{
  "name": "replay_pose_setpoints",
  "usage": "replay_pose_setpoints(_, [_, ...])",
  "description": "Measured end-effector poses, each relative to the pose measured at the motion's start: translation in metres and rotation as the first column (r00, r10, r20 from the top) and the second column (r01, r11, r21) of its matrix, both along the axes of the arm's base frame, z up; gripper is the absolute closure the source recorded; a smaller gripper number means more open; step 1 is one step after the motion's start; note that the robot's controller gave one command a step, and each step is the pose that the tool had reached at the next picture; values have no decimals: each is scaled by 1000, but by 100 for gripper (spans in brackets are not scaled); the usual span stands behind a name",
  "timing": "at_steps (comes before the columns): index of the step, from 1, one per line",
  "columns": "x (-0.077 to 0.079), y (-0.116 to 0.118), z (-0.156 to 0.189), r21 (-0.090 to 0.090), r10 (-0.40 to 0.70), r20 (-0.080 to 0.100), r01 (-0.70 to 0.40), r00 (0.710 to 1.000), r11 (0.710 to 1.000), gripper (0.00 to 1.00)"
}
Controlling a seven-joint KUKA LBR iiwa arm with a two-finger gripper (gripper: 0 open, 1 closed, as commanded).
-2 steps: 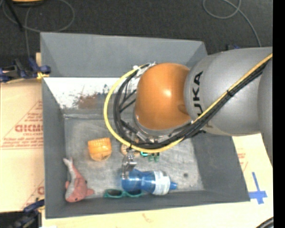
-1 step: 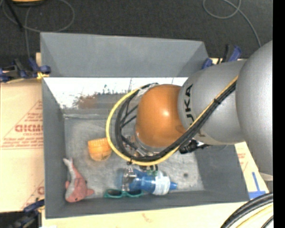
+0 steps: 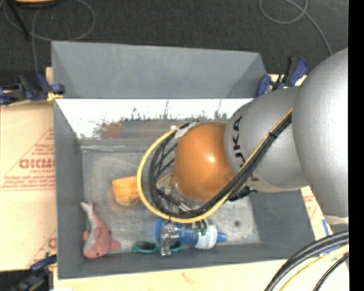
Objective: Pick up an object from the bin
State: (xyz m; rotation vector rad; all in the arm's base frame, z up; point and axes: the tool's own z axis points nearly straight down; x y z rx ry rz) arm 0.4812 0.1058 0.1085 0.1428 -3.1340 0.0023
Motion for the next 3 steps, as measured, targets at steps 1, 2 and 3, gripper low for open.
replay_pose_setpoints(1, [3,-15,-28,13,100,17,-101,995,995,100])
replay_pose_setpoints(2, [1,-17,-33,10,99,16,-99,995,995,100])
replay_pose_setpoints(3, [22,-10,173,1,140,5,-140,990,990,100])
